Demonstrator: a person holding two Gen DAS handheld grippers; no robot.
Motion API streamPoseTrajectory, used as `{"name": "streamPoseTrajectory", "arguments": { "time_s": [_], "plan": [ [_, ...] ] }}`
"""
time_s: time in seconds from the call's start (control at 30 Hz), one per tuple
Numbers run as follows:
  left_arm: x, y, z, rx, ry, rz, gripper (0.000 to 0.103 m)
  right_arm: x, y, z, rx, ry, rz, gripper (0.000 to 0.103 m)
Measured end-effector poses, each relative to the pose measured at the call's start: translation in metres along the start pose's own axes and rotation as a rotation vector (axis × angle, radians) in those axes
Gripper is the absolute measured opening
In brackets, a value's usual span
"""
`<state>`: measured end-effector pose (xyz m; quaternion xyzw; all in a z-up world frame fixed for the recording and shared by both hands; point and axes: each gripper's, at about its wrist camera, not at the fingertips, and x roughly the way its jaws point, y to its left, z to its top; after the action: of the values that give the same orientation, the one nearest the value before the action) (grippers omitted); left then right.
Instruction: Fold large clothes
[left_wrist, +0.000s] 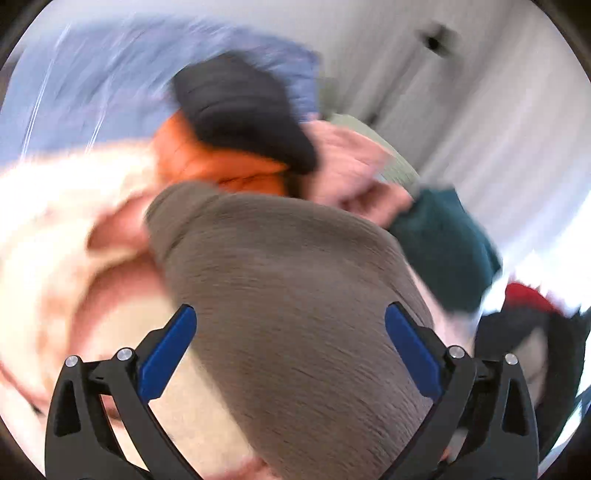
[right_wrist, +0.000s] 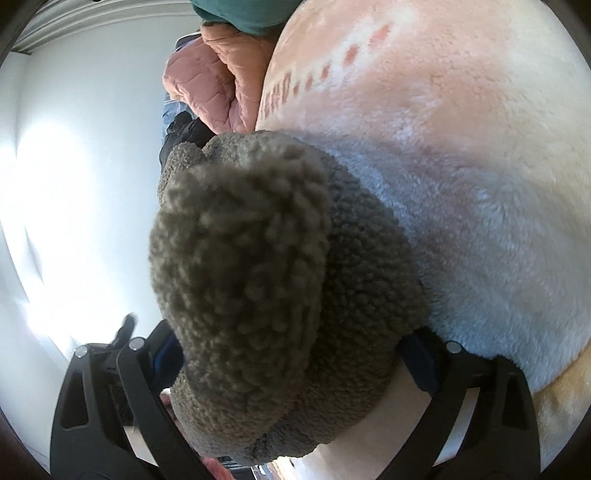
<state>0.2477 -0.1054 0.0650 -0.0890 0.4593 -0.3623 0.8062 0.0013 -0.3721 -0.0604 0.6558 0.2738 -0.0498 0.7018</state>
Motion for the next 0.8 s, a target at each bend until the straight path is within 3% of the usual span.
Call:
{"name": "streamPoseTrajectory", "arguments": {
  "time_s": [0.13, 0.2, 0.3, 0.5, 0.67, 0.8],
  "plan": [
    [0.041, 0.056, 0.010, -0.208, 0.085, -0.057, 0.102, -0.004, -0.001, -0.003, -0.021, 0.007, 0.006, 0.099],
    [0.065, 0.071, 0.010, -0.247, 0.121, -0.056, 0.102, -0.003, -0.001, -0.003, -0.024, 0.011, 0.008, 0.099],
    [0.091, 0.085, 0.016, -0.273, 0.160, -0.119, 0.102, 0.000, 0.001, -0.003, -0.029, 0.009, 0.006, 0.100],
    [0.128, 0.086, 0.032, -0.219, 0.201, -0.144, 0.102, 0.006, 0.005, -0.001, -0.028, -0.001, -0.008, 0.101],
    [0.136, 0.089, 0.041, -0.200, 0.235, -0.165, 0.102, 0.007, 0.007, 0.000, -0.026, -0.007, -0.016, 0.101],
    [0.136, 0.081, 0.043, -0.186, 0.224, -0.139, 0.099, 0.010, 0.009, 0.000, -0.033, -0.010, -0.016, 0.101]
  ]
}}
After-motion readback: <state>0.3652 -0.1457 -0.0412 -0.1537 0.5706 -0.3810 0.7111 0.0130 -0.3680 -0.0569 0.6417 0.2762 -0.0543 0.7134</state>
